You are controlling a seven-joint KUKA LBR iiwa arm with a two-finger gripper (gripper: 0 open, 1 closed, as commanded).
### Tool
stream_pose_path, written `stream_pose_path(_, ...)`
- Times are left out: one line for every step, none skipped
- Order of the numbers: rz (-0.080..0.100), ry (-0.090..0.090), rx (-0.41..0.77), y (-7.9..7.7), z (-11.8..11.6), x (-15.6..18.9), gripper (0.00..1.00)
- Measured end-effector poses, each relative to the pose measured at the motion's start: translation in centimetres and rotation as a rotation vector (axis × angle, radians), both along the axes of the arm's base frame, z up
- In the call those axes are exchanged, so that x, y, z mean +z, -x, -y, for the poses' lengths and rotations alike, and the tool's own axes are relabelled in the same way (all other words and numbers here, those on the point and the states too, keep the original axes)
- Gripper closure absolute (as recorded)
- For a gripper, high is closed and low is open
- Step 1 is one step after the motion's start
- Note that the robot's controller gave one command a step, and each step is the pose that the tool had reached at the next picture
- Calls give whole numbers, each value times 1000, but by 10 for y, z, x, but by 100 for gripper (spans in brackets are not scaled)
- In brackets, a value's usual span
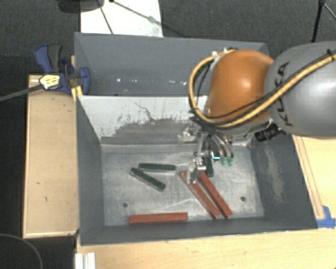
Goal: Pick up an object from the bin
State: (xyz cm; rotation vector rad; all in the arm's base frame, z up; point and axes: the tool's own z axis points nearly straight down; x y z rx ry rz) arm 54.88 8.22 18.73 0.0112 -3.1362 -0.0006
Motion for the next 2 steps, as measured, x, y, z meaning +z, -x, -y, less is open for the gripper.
stream_pose_path(8, -1, -3, -2, 0, 4, 0)
stream_pose_path(12, -1, 65, -8, -27, -73, 0)
